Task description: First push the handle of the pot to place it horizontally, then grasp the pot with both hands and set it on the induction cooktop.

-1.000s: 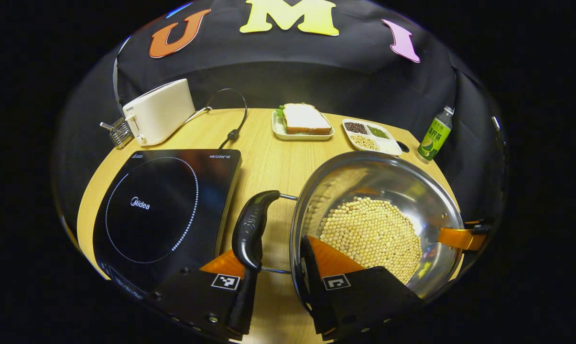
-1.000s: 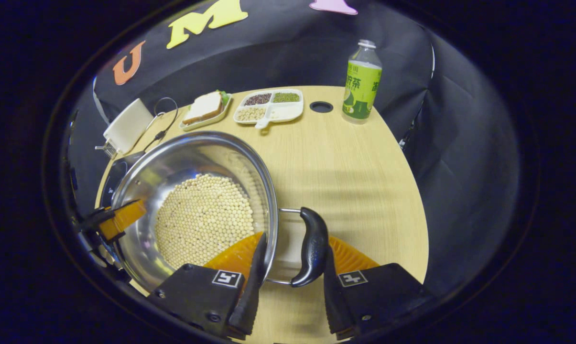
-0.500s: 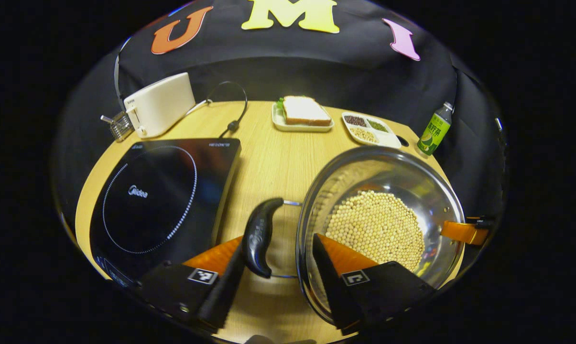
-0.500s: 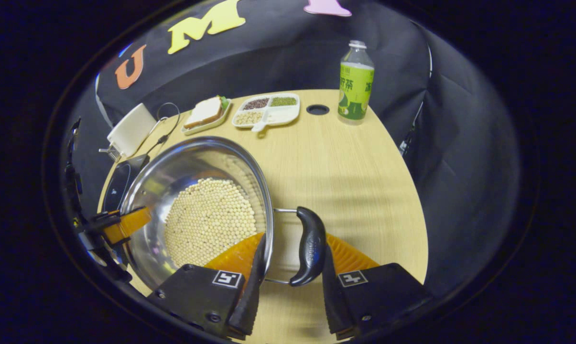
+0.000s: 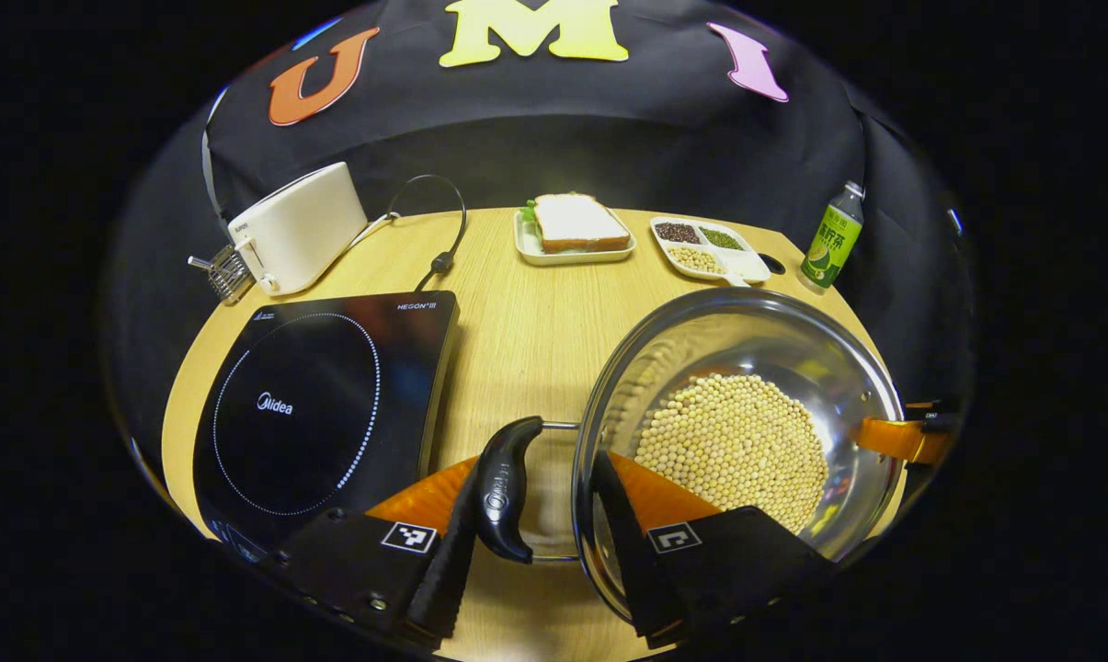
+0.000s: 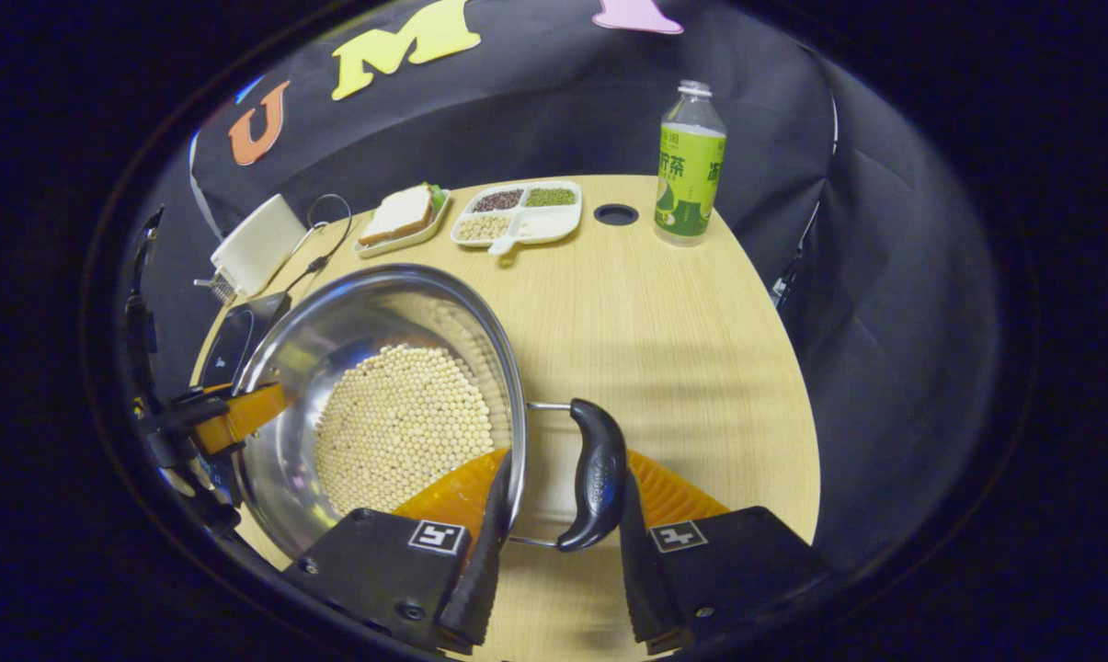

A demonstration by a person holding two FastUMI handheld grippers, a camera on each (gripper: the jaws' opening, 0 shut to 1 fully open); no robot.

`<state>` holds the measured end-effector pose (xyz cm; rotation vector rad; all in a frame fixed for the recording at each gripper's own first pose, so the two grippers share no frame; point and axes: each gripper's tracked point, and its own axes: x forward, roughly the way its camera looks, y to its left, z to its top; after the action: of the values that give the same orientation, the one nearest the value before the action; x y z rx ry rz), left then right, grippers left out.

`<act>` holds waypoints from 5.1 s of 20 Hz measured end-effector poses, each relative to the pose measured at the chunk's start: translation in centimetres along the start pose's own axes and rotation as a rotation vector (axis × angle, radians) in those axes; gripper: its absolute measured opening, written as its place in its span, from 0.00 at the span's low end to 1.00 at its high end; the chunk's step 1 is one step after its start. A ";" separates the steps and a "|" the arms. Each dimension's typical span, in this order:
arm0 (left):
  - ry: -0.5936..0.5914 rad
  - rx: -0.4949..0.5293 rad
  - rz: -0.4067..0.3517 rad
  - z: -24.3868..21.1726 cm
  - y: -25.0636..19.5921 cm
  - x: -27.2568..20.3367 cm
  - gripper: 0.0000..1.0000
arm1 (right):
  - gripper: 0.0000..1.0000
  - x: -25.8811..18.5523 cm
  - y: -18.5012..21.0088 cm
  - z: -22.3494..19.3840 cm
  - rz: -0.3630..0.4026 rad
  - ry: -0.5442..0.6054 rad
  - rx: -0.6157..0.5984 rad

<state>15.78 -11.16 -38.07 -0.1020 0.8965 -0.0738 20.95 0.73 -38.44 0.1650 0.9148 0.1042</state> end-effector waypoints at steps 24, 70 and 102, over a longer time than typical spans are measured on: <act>-0.095 0.019 0.047 4.2 16.8 -7.4 0.62 | 0.55 -5.6 18.3 2.6 0.020 -0.049 -0.022; -0.188 0.070 0.136 5.1 35.7 -5.8 0.97 | 0.83 -1.7 35.2 4.5 -0.004 -0.163 -0.147; -0.771 0.027 0.131 15.9 2.6 -40.8 0.96 | 1.00 -42.0 7.5 12.4 0.042 -0.857 -0.150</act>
<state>2.88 -3.29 3.13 -0.0392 0.1308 0.0750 5.21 0.18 3.11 0.0738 0.0478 0.1254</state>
